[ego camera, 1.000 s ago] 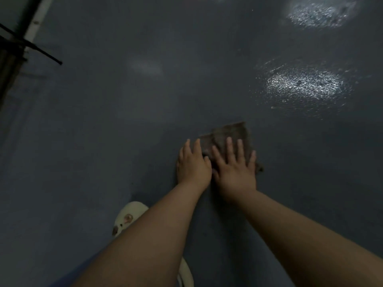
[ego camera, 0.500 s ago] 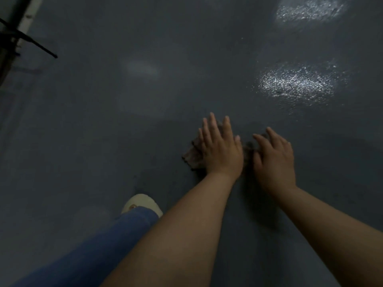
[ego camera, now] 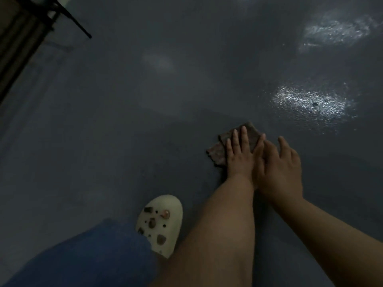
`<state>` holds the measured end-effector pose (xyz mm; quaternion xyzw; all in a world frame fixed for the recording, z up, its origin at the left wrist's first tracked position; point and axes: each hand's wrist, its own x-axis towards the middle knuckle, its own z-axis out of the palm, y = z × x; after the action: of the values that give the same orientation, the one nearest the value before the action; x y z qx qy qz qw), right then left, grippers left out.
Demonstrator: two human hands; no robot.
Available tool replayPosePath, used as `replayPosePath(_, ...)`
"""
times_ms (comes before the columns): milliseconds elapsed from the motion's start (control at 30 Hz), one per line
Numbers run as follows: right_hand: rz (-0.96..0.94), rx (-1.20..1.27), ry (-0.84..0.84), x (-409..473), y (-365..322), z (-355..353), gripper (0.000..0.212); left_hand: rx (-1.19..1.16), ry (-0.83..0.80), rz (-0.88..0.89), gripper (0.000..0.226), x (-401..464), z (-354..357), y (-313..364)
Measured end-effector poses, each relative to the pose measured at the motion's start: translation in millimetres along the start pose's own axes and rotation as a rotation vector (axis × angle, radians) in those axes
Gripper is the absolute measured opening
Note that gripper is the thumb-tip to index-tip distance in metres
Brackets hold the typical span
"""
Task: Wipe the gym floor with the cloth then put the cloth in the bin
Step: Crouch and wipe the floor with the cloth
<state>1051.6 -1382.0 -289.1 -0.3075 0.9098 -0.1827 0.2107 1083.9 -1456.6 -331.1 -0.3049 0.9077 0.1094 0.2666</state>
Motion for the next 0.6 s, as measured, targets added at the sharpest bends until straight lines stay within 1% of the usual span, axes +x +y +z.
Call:
replayPosePath(67, 0.021, 0.036, -0.005, 6, -12, 3, 0.053, 0.055, 0.019, 0.06, 0.084, 5, -2, -14)
replayPosePath(100, 0.036, 0.054, -0.005, 10, -18, 6, 0.054, 0.059, 0.033, 0.086, 0.08, 8, -5, -24)
replayPosePath(167, 0.046, 0.046, -0.029, 13, -29, 13, 0.055, 0.029, 0.067, 0.072, 0.073, 12, -12, -51)
replayPosePath(233, 0.023, -0.009, -0.063, 13, -37, 21, 0.056, -0.025, 0.093, -0.055, 0.076, 14, -15, -92)
replayPosePath(300, -0.018, -0.093, -0.131, 10, -44, 28, 0.059, -0.087, 0.11, -0.255, 0.077, 5, -9, -140)
replayPosePath(367, -0.048, -0.16, -0.199, 3, -48, 34, 0.059, -0.174, 0.114, -0.47, 0.075, -17, 1, -174)
replayPosePath(433, -0.036, -0.192, -0.235, -3, -53, 39, 0.059, -0.255, 0.126, -0.617, 0.074, -34, 13, -177)
replayPosePath(467, -0.01, -0.194, -0.247, -6, -56, 42, 0.058, -0.269, 0.139, -0.647, 0.074, -38, 18, -169)
replayPosePath(500, 0.018, -0.188, -0.253, -8, -59, 44, 0.057, -0.274, 0.152, -0.644, 0.073, -41, 22, -157)
replayPosePath(533, 0.044, -0.177, -0.254, -10, -62, 47, 0.056, -0.264, 0.163, -0.604, 0.073, -42, 25, -145)
replayPosePath(600, 0.072, -0.166, -0.251, -12, -68, 53, 0.054, -0.186, 0.168, -0.425, 0.073, -41, 26, -125)
